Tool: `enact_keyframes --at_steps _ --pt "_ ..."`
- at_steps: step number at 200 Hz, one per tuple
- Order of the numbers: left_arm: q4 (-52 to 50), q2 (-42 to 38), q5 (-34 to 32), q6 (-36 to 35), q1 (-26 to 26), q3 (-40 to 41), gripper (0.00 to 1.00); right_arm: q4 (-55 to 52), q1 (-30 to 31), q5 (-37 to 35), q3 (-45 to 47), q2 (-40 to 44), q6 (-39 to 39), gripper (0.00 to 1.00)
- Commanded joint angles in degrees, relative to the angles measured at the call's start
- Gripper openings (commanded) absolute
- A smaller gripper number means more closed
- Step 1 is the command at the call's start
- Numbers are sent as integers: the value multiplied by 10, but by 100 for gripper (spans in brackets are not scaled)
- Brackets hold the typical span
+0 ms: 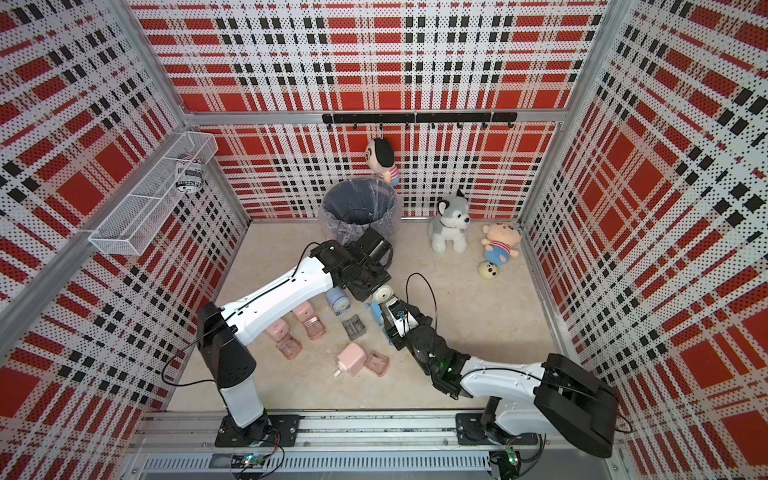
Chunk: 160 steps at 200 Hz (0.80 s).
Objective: Take out the pencil sharpener tray and clean the shavings
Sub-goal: Open the container of the pencil sharpener.
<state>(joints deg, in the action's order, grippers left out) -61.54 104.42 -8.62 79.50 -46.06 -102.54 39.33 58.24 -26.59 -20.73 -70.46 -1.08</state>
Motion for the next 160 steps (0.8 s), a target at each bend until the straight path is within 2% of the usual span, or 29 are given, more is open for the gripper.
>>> enact_keyframes --at_steps 1,78,160 --pt "1 2 -37 -3 3 -20 13 5 10 -14 -5 12 13 51" --pt "0 1 -36 -5 1 -26 14 30 9 -17 -4 0 17 51" --pt "-7 30 -85 -12 14 -68 15 -68 10 -17 44 150 72 49"
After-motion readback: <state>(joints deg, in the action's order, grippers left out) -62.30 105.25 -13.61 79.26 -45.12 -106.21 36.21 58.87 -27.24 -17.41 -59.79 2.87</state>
